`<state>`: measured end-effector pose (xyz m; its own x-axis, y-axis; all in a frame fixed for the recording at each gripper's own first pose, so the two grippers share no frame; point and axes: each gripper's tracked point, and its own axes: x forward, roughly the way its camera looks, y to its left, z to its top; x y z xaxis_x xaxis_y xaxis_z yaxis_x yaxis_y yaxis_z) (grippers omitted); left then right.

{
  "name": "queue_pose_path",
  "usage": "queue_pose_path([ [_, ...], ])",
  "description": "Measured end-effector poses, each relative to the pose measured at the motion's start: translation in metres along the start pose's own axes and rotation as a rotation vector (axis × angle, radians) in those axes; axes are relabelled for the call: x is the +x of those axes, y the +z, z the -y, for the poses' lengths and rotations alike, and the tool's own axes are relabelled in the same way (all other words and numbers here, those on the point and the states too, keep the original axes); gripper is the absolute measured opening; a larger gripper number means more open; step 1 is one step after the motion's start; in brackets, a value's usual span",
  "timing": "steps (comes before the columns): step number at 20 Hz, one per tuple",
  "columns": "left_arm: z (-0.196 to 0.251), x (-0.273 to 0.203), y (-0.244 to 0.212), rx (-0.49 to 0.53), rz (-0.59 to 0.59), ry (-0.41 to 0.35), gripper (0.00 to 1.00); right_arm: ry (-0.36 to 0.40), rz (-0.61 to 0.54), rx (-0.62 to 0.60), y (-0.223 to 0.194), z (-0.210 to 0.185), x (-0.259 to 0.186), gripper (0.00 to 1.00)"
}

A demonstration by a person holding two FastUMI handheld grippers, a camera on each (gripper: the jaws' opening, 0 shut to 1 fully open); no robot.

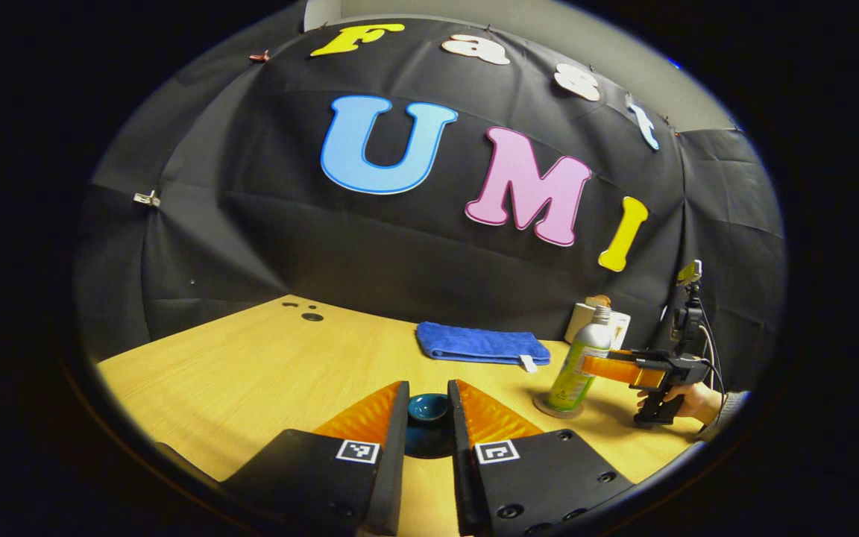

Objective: Open the teacup lid with one hand, grasp the water bottle and pour water into the teacup with the other hand; after pouring, place the water bottle on the coaster and then close the teacup lid.

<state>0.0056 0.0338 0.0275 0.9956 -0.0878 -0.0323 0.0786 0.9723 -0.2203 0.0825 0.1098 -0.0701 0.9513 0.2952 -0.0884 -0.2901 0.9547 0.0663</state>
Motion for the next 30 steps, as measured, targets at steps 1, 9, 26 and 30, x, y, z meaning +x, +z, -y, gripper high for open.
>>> queue_pose_path([
  [1, 0.006, 0.004, -0.002, 0.003, -0.003, -0.012, 0.33, -0.009, 0.001, 0.005, -0.002, 0.002, -0.005, 0.92],
  [9, 0.031, 0.05, -0.023, 0.078, -0.075, -0.059, 0.33, -0.101, 0.061, 0.04, -0.01, 0.003, -0.063, 0.96],
  [26, 0.034, 0.08, -0.056, 0.213, -0.145, -0.01, 0.32, -0.159, 0.106, -0.06, -0.01, -0.028, -0.105, 0.96],
  [30, 0.035, 0.081, -0.057, 0.219, -0.146, -0.015, 0.33, -0.158, 0.106, -0.06, -0.01, -0.029, -0.105, 0.96],
])
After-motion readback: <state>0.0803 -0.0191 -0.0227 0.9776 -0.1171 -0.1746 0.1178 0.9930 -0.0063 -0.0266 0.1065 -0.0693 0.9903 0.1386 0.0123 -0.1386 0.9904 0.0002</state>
